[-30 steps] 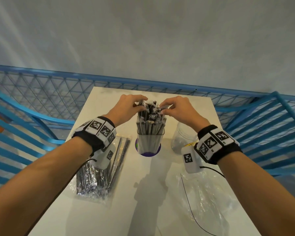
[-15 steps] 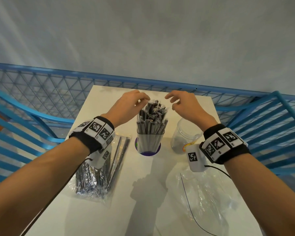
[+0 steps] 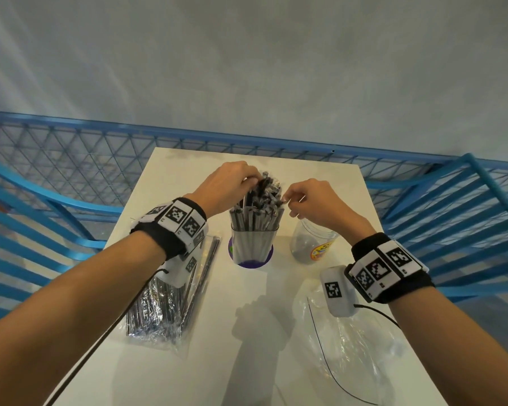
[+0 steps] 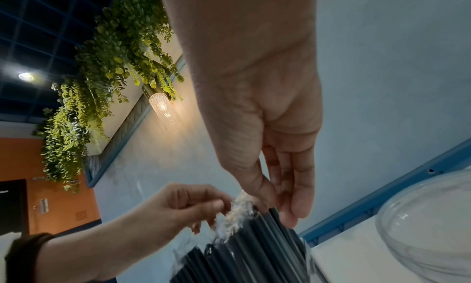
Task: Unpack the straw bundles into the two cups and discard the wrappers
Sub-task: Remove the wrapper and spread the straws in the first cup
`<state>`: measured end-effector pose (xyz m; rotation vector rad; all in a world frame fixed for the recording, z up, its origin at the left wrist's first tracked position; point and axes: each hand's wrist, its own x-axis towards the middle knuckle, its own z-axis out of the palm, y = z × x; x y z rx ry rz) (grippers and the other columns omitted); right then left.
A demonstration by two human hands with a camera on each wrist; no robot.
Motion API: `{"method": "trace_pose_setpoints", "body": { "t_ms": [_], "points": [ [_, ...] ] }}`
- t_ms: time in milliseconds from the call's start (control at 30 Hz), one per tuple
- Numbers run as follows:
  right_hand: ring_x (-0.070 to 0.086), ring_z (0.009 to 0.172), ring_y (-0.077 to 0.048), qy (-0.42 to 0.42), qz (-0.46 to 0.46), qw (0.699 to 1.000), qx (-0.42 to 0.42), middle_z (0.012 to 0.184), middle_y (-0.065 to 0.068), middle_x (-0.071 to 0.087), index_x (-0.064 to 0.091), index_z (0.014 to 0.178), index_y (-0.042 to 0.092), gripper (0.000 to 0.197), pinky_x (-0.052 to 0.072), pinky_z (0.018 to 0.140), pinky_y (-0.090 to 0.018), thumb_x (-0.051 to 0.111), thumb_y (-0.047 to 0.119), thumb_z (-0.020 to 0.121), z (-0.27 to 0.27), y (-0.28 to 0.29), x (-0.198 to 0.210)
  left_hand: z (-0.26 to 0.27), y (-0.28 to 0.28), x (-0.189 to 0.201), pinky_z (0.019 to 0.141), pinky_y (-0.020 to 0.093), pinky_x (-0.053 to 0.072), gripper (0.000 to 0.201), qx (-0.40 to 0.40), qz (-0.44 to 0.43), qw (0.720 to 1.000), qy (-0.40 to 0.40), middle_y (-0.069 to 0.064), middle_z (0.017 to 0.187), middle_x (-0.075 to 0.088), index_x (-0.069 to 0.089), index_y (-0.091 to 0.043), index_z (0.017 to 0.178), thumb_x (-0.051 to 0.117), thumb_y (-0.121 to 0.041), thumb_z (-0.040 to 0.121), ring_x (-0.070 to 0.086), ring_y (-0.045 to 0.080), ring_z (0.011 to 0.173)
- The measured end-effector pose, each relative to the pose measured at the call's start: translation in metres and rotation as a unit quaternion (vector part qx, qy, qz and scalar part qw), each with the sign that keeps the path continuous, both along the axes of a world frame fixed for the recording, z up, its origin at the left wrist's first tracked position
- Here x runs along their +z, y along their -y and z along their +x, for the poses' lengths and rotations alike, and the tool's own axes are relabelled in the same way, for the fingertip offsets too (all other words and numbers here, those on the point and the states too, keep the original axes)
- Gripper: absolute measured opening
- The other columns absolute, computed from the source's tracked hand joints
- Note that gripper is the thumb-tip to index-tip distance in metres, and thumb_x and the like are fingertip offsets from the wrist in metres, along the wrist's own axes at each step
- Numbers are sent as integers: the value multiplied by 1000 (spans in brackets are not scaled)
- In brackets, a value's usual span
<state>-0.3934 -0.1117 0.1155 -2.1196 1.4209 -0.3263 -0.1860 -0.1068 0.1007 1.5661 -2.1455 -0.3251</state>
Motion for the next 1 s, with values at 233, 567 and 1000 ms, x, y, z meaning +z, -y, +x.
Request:
{"method": "trace_pose_setpoints", "body": {
  "t_ms": [233, 567, 1000],
  "points": [
    [66, 71, -19, 14, 16, 1000, 17, 81, -8, 73, 66, 104, 9, 21, 51, 70, -22, 63, 4, 84, 4, -8, -6, -8, -3, -2, 90, 36, 43, 31, -56, -20, 993, 105, 3, 121, 62, 63, -18, 122, 45, -28, 99, 52, 21, 106],
    [68, 68, -13, 55, -10, 998, -18, 80, -8, 75, 68, 101, 11, 17, 53, 76, -23, 64, 8, 85, -12, -11, -13, 13, -30, 2, 88, 31, 45, 35, 31, -32, 996, -79, 0, 118, 59, 56, -24, 128, 47, -37, 97, 54, 13, 101],
    [62, 60, -5, 176, -107, 978, -39, 66, 4, 64, 69, 81, 15, 6, 53, 67, -13, 69, 10, 84, 18, -23, -35, 8, -44, -22, 66, 12, 33, 26, 50, -16, 996, -70, 7, 89, 64, 72, -12, 109, 70, -12, 83, 56, 19, 76]
  ]
}}
